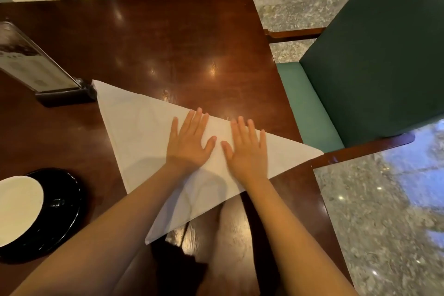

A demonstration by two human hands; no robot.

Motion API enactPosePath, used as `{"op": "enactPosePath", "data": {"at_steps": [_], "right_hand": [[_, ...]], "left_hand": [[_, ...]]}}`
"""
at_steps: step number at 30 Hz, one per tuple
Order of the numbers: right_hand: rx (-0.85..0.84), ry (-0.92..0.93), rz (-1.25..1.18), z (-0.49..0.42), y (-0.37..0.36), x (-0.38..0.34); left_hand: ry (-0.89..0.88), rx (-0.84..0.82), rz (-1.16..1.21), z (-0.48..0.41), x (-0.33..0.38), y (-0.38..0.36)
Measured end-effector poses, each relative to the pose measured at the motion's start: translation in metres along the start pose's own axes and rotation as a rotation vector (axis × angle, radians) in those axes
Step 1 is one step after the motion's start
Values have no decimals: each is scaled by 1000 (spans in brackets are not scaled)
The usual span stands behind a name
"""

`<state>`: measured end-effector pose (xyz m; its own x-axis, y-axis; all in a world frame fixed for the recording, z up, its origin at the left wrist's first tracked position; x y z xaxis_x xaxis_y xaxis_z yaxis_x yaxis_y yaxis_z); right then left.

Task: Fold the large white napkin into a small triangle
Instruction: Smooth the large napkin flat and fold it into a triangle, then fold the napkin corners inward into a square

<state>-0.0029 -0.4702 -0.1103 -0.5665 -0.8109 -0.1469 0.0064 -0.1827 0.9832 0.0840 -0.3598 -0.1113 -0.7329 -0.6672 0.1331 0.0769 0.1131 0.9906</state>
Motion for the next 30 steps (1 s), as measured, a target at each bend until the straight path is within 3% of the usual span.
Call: {"op": "enactPosePath", "data": {"at_steps": [6,12,15,19,23,30], "right_hand": [[48,-232,6,22,16,99],[86,-435,-227,27,27,165],[81,-441,-505,22,30,181],[125,-622,-962,30,40,201],[247,-461,-940,40,75,160],[167,200,-814,96,80,-5]], "left_hand": [[36,-40,-21,0,-13,1],[48,-37,-31,-1,-13,0],[47,-59,-26,-2,-13,-1],[7,-109,23,-4,-15,-1],[-54,-22,116,-5,-23,15],[-140,-30,10,-3,-30,21]]}}
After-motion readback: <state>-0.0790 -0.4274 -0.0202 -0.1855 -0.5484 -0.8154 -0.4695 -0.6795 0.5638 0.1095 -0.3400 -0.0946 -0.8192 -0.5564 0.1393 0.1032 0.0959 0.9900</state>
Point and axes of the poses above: each hand's wrist, its own z-axis away from the middle knuckle, its own y-axis out of the back of the hand, x = y × z, the point moved 10 cm from there along -z, towards the middle knuckle, and after that the axes turned 10 degrees about -y, right-handed, at the moved point
